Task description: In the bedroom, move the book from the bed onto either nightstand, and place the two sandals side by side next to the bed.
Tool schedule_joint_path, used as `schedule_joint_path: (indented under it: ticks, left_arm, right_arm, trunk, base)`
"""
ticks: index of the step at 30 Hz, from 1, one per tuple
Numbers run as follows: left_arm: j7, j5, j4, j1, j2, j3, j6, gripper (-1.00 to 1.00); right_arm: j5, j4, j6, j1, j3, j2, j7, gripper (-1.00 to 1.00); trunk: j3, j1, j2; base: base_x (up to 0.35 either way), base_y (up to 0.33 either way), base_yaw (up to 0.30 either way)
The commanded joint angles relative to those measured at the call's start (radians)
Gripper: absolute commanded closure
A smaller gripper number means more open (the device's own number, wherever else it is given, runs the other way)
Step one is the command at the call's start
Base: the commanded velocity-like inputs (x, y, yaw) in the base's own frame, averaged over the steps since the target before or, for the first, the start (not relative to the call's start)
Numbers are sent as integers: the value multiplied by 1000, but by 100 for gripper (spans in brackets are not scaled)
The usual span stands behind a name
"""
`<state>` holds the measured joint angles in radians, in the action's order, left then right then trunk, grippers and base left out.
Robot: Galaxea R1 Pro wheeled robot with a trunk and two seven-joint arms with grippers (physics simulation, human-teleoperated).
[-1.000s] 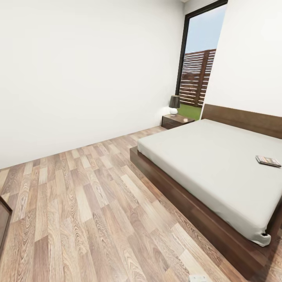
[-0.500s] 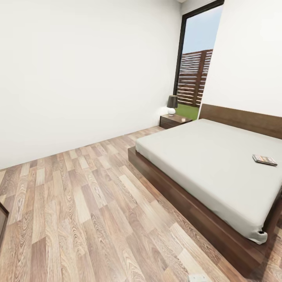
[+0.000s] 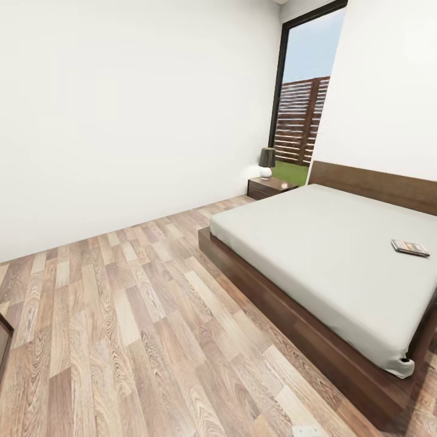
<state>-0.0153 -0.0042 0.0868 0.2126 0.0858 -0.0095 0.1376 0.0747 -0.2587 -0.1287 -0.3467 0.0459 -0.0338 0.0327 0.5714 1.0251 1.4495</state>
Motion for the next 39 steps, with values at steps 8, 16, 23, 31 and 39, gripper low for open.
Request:
schedule_joint_path:
  ticks: [8,16,23,31,39]
  left_arm:
    - [-2,-1,-1,1,0,-1,4,-100]
    - [-2,-2,-1,1,0,-1,4,-100]
    - [-1,-2,-1,1,0,-2,5,-100]
    - [0,-2,0,1,2,-3,6,-100]
    - [2,-2,1,1,7,-3,8,-100]
  right_arm:
    - [10,-1,-6,0,4,-1,2,-100]
    - [11,1,-6,0,3,-1,2,-100]
    - [11,3,-6,0,2,-1,2,-100]
    - [10,4,-5,0,1,-3,2,-100]
    - [10,4,-5,0,-1,-3,2,-100]
  trunk:
    - [1,0,0]
    - [1,0,0]
    - [1,0,0]
    - [1,0,0]
    - [1,0,0]
  base:
    - [0,0,-80]
    - [0,0,-228]
    - [0,0,-151]
    - [0,0,-37]
    - [0,0,-7]
